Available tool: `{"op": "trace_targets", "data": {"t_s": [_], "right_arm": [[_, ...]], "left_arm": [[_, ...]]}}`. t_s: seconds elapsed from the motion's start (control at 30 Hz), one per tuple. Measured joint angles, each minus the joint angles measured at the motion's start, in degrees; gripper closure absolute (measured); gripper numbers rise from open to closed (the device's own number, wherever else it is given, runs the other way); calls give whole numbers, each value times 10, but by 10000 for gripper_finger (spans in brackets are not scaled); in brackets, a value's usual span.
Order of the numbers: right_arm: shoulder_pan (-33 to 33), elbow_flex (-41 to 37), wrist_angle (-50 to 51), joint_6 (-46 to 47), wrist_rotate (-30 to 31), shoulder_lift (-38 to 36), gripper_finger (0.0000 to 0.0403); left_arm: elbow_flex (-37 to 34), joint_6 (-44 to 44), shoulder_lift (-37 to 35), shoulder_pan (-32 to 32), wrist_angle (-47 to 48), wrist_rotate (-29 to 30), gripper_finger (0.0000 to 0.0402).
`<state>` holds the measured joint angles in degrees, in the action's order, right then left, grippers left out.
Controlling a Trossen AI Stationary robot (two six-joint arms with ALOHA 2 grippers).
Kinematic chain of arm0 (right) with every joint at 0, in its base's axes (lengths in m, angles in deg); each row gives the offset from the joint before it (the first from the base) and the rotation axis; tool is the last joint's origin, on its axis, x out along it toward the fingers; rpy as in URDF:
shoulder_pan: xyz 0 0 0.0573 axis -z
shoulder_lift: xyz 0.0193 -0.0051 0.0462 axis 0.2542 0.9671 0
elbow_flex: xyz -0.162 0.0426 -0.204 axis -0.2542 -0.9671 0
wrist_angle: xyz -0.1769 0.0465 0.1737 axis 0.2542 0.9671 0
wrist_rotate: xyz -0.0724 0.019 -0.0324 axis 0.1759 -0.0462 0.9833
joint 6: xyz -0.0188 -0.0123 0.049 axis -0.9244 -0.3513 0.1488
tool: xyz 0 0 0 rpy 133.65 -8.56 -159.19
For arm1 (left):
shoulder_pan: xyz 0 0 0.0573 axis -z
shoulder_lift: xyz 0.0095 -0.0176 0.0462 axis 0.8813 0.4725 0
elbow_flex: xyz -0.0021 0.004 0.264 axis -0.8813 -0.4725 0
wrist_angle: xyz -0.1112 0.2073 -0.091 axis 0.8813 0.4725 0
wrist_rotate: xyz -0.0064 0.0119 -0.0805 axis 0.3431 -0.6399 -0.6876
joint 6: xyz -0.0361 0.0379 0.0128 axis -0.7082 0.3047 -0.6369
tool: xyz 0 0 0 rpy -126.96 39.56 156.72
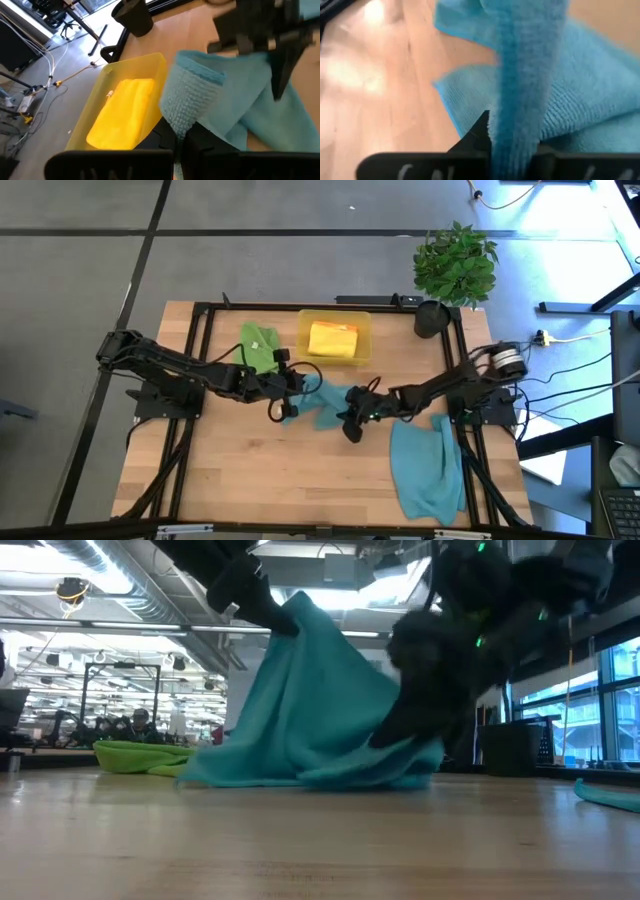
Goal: Fold microfiber towels
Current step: Fold the top blue microfiber cloth
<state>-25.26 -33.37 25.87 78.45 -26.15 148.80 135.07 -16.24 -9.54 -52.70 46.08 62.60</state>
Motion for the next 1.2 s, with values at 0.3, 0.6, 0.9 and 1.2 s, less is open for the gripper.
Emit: {"op": "trace_targets", "data": {"t_s": [0.3,0.6,0.9,1.2], "right_arm": [[-18,0,206,-14,40,-217,395],[-21,28,381,-39,5,-360,398],[-21,223,691,-66,-37,-350,398],[-9,388,894,-150,22,-281,398]], "left_arm": [[1,37,-15,0,3,1,401],[2,84,-73,1,-1,0,401],[2,144,-124,-5,-13,-2,401],[2,224,-144,-28,-52,39,401]]}}
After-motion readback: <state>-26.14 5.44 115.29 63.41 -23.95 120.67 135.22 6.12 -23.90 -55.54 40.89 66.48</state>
